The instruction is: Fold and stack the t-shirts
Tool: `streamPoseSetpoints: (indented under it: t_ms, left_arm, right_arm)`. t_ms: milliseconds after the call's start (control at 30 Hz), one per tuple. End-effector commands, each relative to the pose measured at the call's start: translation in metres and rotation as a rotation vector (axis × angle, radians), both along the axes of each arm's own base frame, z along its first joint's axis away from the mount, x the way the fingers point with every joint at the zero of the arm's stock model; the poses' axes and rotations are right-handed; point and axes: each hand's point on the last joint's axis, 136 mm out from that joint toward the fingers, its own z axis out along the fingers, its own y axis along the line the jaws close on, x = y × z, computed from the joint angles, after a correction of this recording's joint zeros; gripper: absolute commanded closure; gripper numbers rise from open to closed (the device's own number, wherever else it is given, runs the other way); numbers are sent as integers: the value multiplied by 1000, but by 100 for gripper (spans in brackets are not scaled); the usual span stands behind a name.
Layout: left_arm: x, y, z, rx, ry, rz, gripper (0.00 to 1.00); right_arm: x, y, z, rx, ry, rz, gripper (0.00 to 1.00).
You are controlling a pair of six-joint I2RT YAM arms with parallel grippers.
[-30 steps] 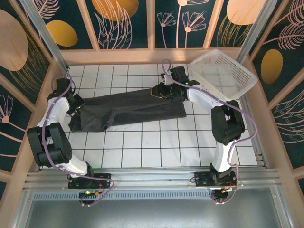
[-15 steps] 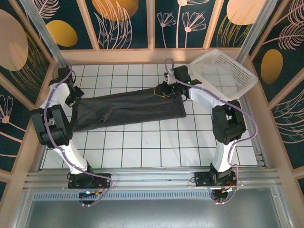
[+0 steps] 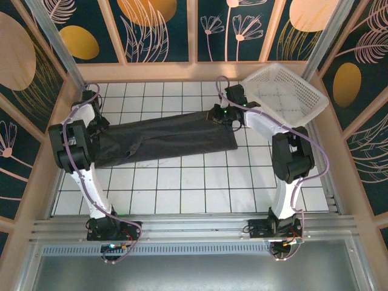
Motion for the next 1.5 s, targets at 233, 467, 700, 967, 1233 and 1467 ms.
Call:
streamPoseSetpoints:
  t_ms: [233, 467, 700, 967, 1233, 1467]
  left_arm:
    - [-77, -91, 42, -227, -236, 192, 53]
    - [-89, -120, 5, -372, -209, 257, 55]
    - [-52, -102, -30, -278, -110, 242, 57]
    - [46, -125, -36, -401, -204, 91, 58]
    - [174, -269, -27, -680, -364, -149, 59]
    - [217, -373, -34, -878, -468, -210, 60]
  right_arm:
    - [66, -40, -71, -282, 77, -167, 92]
    - [69, -62, -105, -399, 141, -205, 91]
    - [36, -111, -134, -518, 296, -292, 92]
    - [-51, -165, -140, -596, 439, -378, 95]
    - [-199, -140, -144, -551, 563, -202, 94]
    - [-281, -70, -135, -421, 614, 72, 91]
